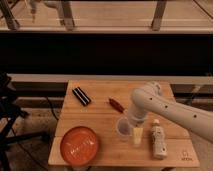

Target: Pick up the ceramic cup

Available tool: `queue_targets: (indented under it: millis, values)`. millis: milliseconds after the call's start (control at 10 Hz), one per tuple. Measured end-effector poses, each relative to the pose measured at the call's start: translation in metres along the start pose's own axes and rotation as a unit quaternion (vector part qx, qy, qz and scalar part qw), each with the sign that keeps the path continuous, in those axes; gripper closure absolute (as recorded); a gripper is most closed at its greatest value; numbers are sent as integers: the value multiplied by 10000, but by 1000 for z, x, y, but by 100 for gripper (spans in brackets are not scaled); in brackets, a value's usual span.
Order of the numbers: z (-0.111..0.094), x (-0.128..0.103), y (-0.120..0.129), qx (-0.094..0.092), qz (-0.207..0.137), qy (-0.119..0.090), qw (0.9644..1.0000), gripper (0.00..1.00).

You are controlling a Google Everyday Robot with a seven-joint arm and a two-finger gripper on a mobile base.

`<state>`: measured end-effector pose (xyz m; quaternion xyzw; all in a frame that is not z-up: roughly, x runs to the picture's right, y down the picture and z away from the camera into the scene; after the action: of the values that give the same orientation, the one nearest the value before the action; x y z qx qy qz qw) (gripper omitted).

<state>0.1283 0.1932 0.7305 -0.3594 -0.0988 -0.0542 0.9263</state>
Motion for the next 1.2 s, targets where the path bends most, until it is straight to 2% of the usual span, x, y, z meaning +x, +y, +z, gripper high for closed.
queue_targets:
  millis: [200, 300, 500, 600, 700, 800, 1200]
  values:
    - [3, 2, 0, -6, 7, -38, 10000, 0]
    - [5, 2, -1, -9, 9, -65, 10000, 3]
    - [-3, 2, 0, 87, -4, -36, 10000, 19]
    - [-12, 4, 2, 150, 23, -50, 9999, 20]
    - [-20, 2, 3, 193, -22, -179, 9997, 20]
    - [-22, 2, 3, 224, -31, -215, 9995, 20]
    - [-25, -1, 4, 340, -123, -183, 9992, 20]
